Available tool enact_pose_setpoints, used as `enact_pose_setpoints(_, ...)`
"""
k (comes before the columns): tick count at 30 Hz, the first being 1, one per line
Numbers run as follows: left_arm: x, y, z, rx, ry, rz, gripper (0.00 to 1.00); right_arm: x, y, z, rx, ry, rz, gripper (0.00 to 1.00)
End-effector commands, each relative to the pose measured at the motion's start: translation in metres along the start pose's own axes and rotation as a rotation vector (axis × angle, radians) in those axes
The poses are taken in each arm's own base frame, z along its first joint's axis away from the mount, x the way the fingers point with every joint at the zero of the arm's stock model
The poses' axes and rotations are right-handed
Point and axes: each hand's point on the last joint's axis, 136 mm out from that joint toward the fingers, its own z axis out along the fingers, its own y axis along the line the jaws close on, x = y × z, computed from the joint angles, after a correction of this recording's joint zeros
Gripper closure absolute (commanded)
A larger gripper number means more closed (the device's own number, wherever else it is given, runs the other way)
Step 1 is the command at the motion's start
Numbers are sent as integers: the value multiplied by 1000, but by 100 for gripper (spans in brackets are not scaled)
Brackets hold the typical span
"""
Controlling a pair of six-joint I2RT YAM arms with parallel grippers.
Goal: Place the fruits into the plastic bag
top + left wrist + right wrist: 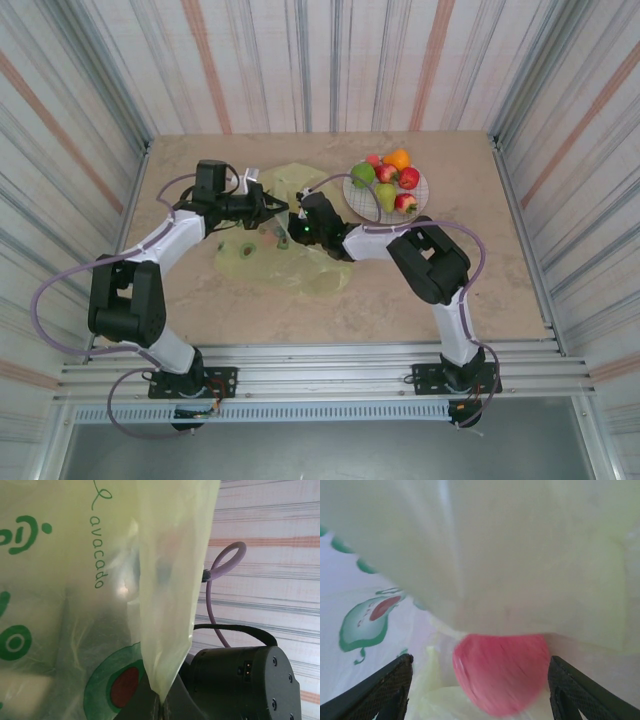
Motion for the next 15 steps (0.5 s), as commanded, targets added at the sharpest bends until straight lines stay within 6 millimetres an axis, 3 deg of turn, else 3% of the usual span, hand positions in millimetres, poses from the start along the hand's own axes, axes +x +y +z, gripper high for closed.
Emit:
enact_pose_setpoints(1,-2,2,-3,15,4,-4,100,-9,18,-16,-85,6,-61,26)
enact_pose_setpoints(15,-8,8,-7,-5,-18,3,100,-12,-5,-83,8,-17,-184,25)
